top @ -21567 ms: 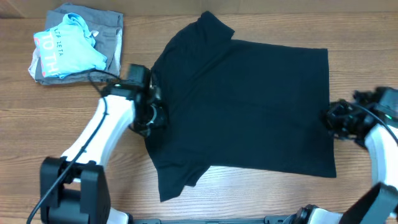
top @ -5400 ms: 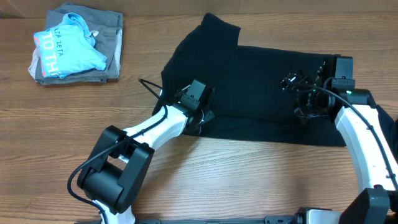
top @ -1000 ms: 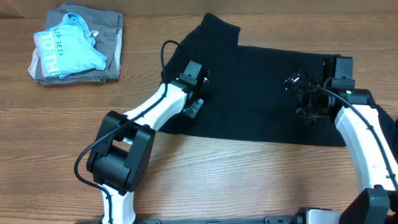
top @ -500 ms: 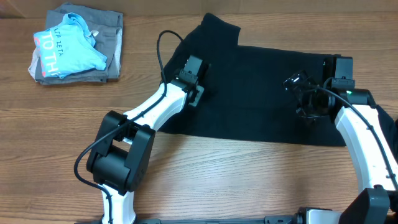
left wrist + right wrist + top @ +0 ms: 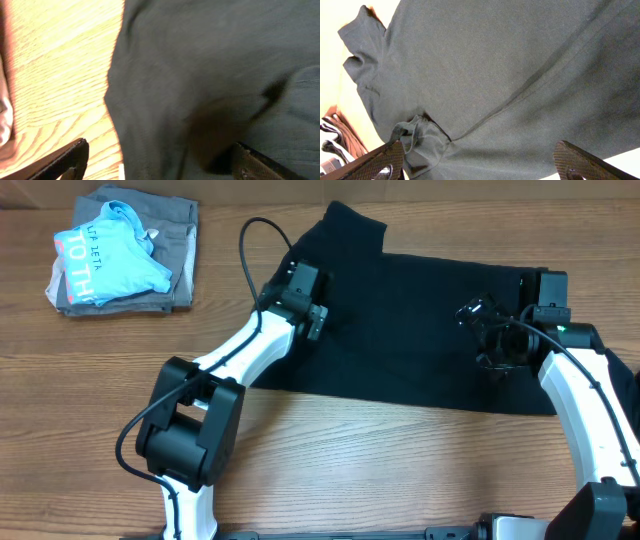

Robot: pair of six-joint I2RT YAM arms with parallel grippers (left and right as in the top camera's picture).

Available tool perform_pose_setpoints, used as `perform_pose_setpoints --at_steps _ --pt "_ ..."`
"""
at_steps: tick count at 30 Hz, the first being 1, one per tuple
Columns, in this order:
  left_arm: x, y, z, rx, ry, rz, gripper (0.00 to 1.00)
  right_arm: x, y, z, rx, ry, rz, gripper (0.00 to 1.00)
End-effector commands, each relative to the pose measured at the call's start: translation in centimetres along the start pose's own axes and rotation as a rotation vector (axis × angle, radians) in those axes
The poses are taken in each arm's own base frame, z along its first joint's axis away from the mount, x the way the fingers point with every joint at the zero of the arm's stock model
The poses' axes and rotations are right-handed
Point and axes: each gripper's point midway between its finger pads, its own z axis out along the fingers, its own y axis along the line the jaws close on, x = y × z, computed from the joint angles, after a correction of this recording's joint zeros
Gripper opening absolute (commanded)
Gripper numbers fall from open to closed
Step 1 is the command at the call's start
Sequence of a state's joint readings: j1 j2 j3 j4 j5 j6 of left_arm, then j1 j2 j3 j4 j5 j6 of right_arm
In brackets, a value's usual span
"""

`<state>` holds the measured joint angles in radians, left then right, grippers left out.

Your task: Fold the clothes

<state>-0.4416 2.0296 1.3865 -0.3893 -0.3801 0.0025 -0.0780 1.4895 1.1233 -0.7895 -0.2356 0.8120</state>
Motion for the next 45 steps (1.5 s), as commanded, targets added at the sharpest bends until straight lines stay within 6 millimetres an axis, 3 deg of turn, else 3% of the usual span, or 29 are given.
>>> perform_pose_setpoints --at_steps 1,5,9,12,14,15,18,19,20,22,27,30,34,39,45 --pt "-0.1 1.0 0.1 -0.03 0.013 -0.017 0.92 -0.1 -0.1 -0.2 0.003 -0.012 0.003 1.0" --pt "0.4 1.1 -1.0 -0.026 0.038 -0.085 0.86 -0.5 -0.7 -0.2 0.033 -0.037 0.006 1.0" --pt "0.6 1.1 -3.3 -0.01 0.057 -0.15 0.79 -1.5 -2.6 -0.4 0.129 -0.109 0.091 1.0" --pt "0.9 -0.6 -5.3 0.069 0.076 -0.177 0.71 -1.7 -3.6 -0.4 0.168 -0.135 0.196 1.0" --pt "1.2 -2.5 -6.7 0.169 0.1 -0.204 0.57 -1.8 -3.6 0.0 0.171 -0.134 0.199 1.0" --pt "1.3 -3.4 -7.0 0.221 0.109 -0.201 0.52 -1.8 -3.8 0.3 0.18 -0.13 0.202 0.96" --pt "1.7 -5.7 -7.3 0.348 0.144 -0.201 0.31 -1.6 -4.8 2.1 0.227 -0.099 0.21 0.64" --pt "2.3 -6.1 -7.0 0.36 0.168 -0.197 0.23 -1.4 -5.4 3.0 0.259 -0.078 0.215 0.39" --pt "2.7 -6.4 -6.8 0.367 0.183 -0.195 0.21 -1.2 -5.9 3.6 0.279 -0.064 0.219 0.25" --pt "3.7 -7.3 -6.4 0.396 0.227 -0.186 0.13 -0.7 -7.5 4.5 0.348 -0.038 0.266 0.13" --pt "5.7 -8.0 -4.6 0.404 0.311 -0.189 0.04 -0.4 -9.3 4.2 0.416 -0.027 0.331 0.14" --pt "7.4 -8.0 -3.4 0.411 0.38 -0.201 0.04 -0.8 -10.8 3.7 0.46 -0.032 0.362 0.16" --pt "9.2 -7.1 -2.4 0.387 0.454 -0.226 0.04 -0.9 -14.6 3.1 0.535 0.009 0.389 0.16" --pt "10.0 -5.7 -1.0 0.361 0.486 -0.281 0.04 -1.5 -17.8 3.4 0.535 0.029 0.349 0.12" --pt "11.3 -4.0 0.7 0.337 0.534 -0.328 0.04 -2.2 -18.5 4.0 0.488 0.029 0.318 0.18"
